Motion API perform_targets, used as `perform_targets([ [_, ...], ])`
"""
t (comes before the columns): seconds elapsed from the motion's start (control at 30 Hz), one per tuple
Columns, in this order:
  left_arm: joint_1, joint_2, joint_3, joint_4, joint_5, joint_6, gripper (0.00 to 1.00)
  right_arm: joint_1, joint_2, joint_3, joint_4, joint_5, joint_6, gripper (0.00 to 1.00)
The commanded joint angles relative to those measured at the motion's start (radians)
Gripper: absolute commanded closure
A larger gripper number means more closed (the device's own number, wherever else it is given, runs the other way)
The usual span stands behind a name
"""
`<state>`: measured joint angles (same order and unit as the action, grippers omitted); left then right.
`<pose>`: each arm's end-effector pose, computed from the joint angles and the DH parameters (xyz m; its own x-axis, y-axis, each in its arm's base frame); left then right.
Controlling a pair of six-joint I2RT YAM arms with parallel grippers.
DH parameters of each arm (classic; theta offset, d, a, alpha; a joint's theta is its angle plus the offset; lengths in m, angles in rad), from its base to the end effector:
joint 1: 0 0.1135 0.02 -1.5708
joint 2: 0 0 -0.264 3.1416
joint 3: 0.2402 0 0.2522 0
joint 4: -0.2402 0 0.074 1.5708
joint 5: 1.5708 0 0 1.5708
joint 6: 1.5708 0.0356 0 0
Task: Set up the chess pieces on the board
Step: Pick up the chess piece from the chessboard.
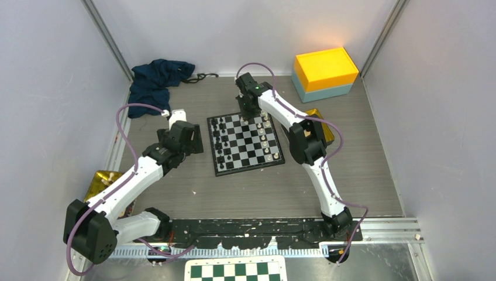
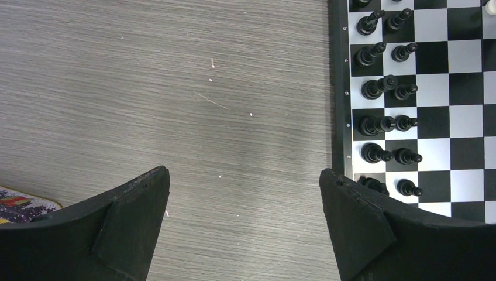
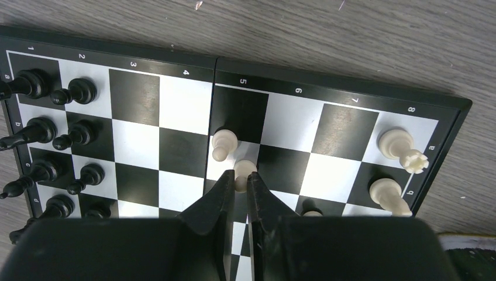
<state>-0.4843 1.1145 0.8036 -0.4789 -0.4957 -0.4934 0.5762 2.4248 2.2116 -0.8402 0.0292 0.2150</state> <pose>0.2109 -0.0918 0.2579 -0.6072 -0.1513 -0.7800 -0.1980 0.9796 -0.0359 0.4411 0.2854 0.1985 -0.8256 -0.2821 -0.4886 -0.3647 0.9276 0.0807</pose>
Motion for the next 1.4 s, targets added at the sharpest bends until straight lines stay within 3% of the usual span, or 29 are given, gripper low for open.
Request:
perform_targets([
  [0.0, 0.003, -0.025, -0.002, 0.045, -0.01, -0.01, 0.0, 0.006, -0.036, -0.011, 0.017, 0.019, -0.003, 0.86],
  [1.37, 0.003, -0.007, 0.025, 0.038, -0.008, -0.002, 0.0, -0.073, -0.147, -0.093, 0.064, 0.074, -0.004, 0.9],
])
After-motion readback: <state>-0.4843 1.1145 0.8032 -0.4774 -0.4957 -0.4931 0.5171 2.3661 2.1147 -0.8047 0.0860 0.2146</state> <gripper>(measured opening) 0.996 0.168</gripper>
